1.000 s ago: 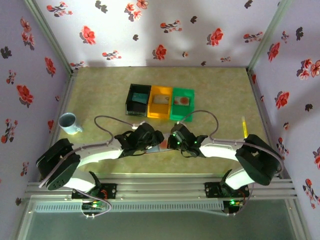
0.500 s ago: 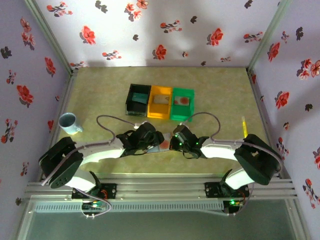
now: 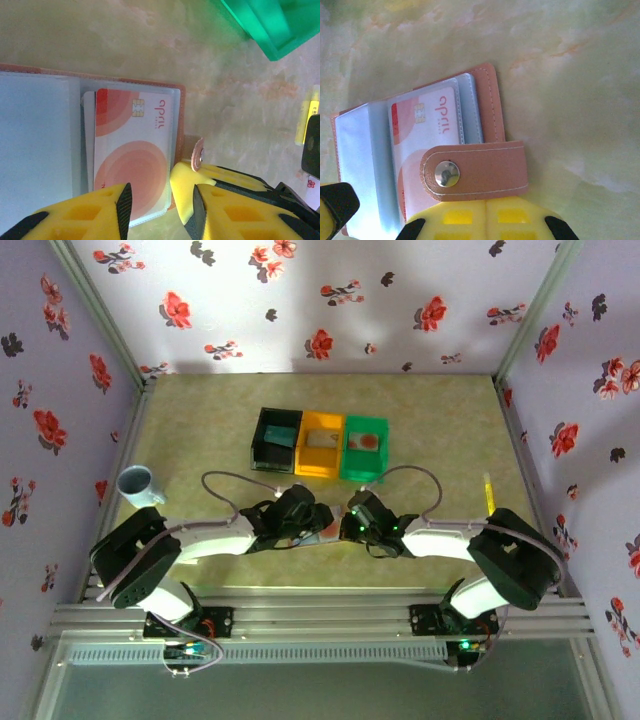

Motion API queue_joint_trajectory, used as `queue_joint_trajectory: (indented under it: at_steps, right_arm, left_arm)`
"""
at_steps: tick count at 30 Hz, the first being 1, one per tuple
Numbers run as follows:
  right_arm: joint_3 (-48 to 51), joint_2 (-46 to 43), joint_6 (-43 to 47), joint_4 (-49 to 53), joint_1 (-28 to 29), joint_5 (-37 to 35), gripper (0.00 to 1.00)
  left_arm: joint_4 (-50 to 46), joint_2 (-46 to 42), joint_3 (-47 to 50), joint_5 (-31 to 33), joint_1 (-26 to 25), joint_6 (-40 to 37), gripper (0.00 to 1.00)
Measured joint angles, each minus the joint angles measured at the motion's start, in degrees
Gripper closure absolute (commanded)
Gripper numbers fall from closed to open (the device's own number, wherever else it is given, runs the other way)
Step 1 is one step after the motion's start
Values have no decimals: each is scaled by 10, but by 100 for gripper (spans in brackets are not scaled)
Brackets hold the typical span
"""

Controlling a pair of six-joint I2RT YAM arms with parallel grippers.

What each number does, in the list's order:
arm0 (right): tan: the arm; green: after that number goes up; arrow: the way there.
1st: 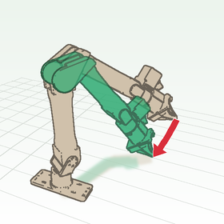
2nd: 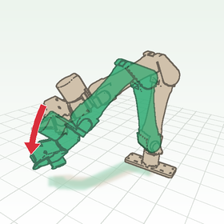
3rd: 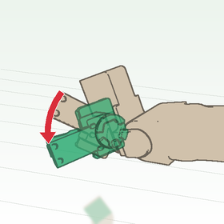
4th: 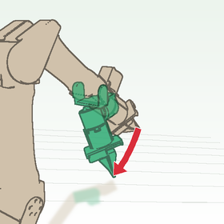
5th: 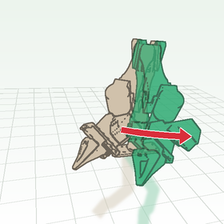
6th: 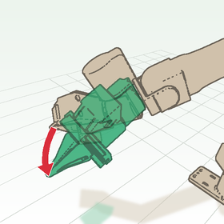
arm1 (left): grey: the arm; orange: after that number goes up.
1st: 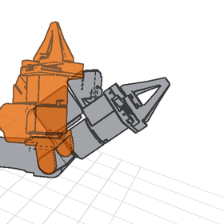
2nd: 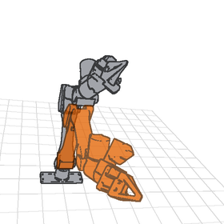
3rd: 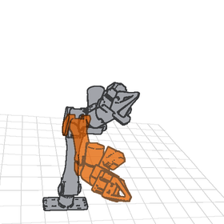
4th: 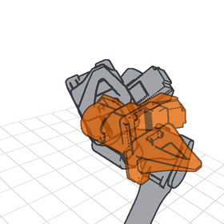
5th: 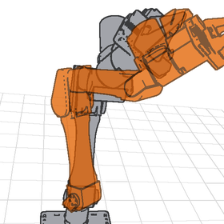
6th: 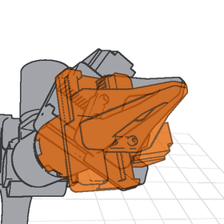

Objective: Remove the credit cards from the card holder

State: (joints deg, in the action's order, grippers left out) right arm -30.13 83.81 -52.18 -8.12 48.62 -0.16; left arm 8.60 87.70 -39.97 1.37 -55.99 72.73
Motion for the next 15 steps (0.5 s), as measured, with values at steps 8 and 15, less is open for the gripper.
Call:
queue_joint_trajectory:
  at_steps: [8, 15]
  right_arm:
    - [3, 0, -4, -7, -3, 2, 100]
    - [6, 0, -4, -11, -4, 4, 100]
  left_arm:
    - [-2, 12, 0, -1, 0, 0, 62]
    - [-5, 12, 6, -1, 1, 0, 64]
